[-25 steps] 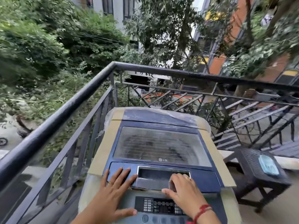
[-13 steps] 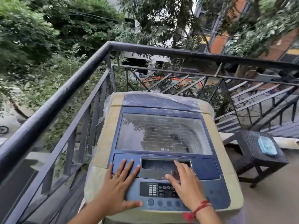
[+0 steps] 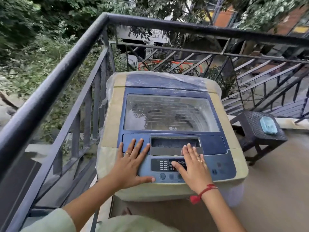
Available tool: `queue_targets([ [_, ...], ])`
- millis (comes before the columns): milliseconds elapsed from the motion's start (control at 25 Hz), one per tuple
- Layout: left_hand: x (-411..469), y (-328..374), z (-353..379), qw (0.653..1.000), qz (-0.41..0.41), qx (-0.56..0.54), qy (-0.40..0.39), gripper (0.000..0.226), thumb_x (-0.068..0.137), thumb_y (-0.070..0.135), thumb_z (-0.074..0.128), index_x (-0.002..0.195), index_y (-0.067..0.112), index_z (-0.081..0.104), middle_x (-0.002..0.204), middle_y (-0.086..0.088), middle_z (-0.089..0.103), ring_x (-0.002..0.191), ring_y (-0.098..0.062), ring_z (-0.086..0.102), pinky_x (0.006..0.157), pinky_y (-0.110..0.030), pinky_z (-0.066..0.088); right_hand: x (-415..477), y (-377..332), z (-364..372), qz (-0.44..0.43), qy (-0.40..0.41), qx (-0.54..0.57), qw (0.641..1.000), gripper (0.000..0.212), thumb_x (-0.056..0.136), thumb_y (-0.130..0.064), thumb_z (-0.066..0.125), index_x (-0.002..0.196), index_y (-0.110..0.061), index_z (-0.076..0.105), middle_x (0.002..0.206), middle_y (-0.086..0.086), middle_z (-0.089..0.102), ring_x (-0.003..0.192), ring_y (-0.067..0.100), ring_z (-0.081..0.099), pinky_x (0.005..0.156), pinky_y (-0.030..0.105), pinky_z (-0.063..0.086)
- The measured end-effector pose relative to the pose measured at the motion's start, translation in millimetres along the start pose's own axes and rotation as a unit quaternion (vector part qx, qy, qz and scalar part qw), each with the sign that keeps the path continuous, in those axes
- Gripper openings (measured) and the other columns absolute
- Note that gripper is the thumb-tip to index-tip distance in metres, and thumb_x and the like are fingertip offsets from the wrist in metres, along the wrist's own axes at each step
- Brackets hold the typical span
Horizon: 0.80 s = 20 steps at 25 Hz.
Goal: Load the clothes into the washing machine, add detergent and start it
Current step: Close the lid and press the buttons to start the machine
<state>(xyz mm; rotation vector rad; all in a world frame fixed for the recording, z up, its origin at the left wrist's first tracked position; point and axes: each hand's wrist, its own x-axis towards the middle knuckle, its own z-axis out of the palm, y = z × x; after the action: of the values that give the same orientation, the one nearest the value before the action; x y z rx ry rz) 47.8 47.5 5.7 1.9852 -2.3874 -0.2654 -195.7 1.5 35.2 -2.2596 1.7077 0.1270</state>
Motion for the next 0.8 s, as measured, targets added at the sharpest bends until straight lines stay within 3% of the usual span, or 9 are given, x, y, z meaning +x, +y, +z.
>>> queue_targets([
  [120,-0.7,2.4,-0.1,1.0,-0.018,-0.001,-0.004,0.109,0.062,0.096,0.015,0.145,0.036,-0.02,0.155,0.003,-0.022,0.143,-0.027,-0.023,0.111,-0.055,-0.015,-0.9,0.6,-5.0,-0.007,-0.013,-0.005,1.0,0.121,0.051,-0.088,-0.02,0.149,-0.018,-0.004,0.157,-0.001,-0.012,0.144,0.015,-0.01,0.116,0.037,-0.006],
  [240,-2.4,8.9,-1.5,0.999,-0.04,-0.001,-0.012,0.108,0.059,0.095,0.009,0.143,0.037,-0.025,0.155,0.003,-0.024,0.143,-0.026,-0.023,0.113,-0.055,-0.014,-2.0,2.2,-11.8,-0.013,-0.008,-0.019,1.0,0.106,0.065,-0.081,-0.003,0.148,-0.016,-0.007,0.156,0.001,-0.016,0.145,0.017,-0.011,0.116,0.04,-0.006],
  [360,-2.9,15.1,-2.4,0.998,-0.058,-0.009,-0.021,0.11,0.053,0.097,0.007,0.139,0.039,-0.029,0.154,0.003,-0.025,0.144,-0.025,-0.02,0.113,-0.057,-0.012,-8.2,3.4,-8.9,-0.046,-0.03,-0.034,0.998,0.116,0.056,-0.085,-0.012,0.148,-0.014,-0.01,0.156,0.003,-0.016,0.144,0.018,-0.011,0.115,0.041,-0.007],
  [480,1.0,16.2,-4.9,0.996,-0.069,-0.009,-0.059,0.125,0.044,0.101,0.016,0.141,0.037,-0.027,0.153,0.002,-0.028,0.143,-0.025,-0.024,0.112,-0.059,-0.012,-6.8,7.4,-2.9,-0.041,-0.036,-0.027,0.998,0.109,0.064,-0.081,-0.002,0.148,-0.013,-0.007,0.157,0.004,-0.014,0.145,0.019,-0.01,0.116,0.042,-0.005],
  [600,3.8,18.5,-10.9,0.99,-0.071,0.013,-0.119,0.141,0.039,0.098,0.042,0.138,0.032,-0.034,0.148,0.0,-0.037,0.138,-0.027,-0.032,0.111,-0.06,-0.013,-12.6,10.9,-6.9,-0.051,-0.026,0.036,0.998,0.102,0.071,-0.079,0.01,0.149,-0.014,-0.004,0.158,0.004,-0.009,0.145,0.018,-0.004,0.116,0.043,-0.002],
  [680,5.2,21.4,-12.0,0.985,-0.079,0.03,-0.148,0.149,0.04,0.087,0.062,0.136,0.031,-0.038,0.147,-0.002,-0.04,0.137,-0.03,-0.033,0.111,-0.062,-0.012,-23.0,25.8,-7.1,-0.06,0.062,0.108,0.99,0.082,0.087,-0.065,0.032,0.149,-0.017,0.007,0.156,0.005,0.014,0.143,0.021,0.017,0.114,0.045,0.016],
  [760,7.2,23.2,-11.7,0.983,-0.094,0.04,-0.156,0.154,0.041,0.077,0.073,0.138,0.029,-0.037,0.148,-0.004,-0.039,0.138,-0.031,-0.031,0.111,-0.063,-0.009,-38.4,51.2,-5.4,-0.034,0.157,0.104,0.982,0.07,0.09,-0.05,0.045,0.148,-0.021,0.017,0.133,0.008,0.05,0.121,0.026,0.048,0.097,0.041,0.04],
  [800,8.2,23.8,-11.8,0.982,-0.101,0.043,-0.156,0.155,0.042,0.074,0.075,0.138,0.029,-0.036,0.149,-0.005,-0.038,0.139,-0.032,-0.03,0.111,-0.063,-0.007,-45.4,65.3,-5.5,-0.009,0.148,0.088,0.985,0.07,0.091,-0.046,0.047,0.148,-0.023,0.015,0.12,0.008,0.059,0.109,0.028,0.056,0.088,0.038,0.046],
])
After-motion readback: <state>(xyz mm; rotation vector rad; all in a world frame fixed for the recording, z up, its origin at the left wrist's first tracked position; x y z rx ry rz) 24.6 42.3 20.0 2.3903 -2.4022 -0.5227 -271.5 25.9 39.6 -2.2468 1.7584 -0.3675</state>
